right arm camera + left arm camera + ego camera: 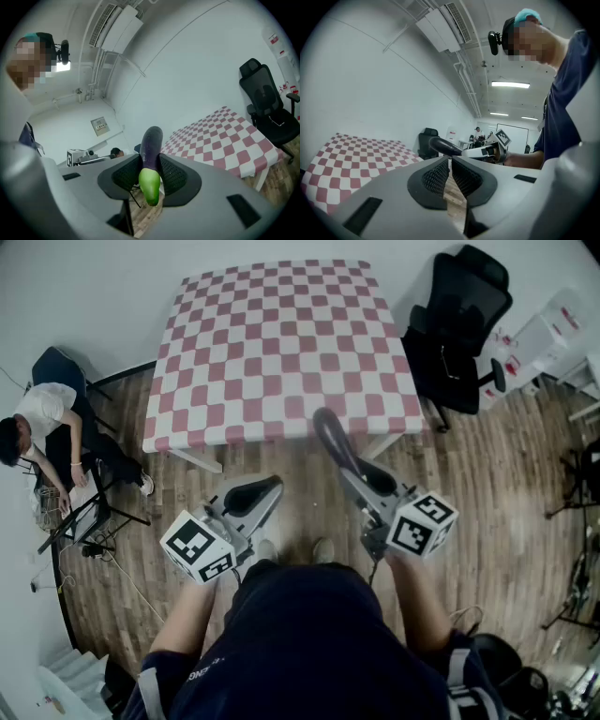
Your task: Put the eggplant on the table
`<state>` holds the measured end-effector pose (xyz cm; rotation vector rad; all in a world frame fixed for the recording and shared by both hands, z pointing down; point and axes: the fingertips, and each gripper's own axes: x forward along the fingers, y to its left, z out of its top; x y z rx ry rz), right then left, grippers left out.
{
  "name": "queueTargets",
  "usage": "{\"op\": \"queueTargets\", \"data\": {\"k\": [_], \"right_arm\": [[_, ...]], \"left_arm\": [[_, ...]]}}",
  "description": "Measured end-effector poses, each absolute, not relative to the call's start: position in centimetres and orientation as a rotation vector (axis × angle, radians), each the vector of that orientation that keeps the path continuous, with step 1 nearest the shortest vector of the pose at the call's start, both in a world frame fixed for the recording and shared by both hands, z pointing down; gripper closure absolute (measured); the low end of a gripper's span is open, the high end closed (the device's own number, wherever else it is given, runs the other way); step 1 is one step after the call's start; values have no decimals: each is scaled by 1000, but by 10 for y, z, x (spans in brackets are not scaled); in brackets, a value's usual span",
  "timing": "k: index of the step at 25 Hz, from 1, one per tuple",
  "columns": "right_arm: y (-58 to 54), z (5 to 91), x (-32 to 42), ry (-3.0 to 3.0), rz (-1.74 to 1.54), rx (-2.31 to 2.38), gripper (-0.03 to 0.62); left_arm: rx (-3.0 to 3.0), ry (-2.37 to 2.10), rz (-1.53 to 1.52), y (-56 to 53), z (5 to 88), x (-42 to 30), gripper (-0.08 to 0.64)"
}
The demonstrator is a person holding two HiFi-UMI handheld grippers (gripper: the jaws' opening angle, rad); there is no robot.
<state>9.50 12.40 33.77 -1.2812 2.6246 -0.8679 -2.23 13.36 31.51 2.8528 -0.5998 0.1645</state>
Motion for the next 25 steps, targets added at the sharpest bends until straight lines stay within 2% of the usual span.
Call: {"op": "queueTargets", "data": {"k": [12, 20, 25], "right_arm": [[118, 350, 137, 2733, -835, -1277, 451], [54, 383, 141, 2667, -957, -1327, 451], [-15, 386, 120, 2575, -1048, -1426, 451]], "left_arm": [[2790, -679, 166, 132, 332, 12, 517], [2728, -663, 138, 61, 360, 6, 517], [2709, -619, 105, -19, 354, -25, 517]]}}
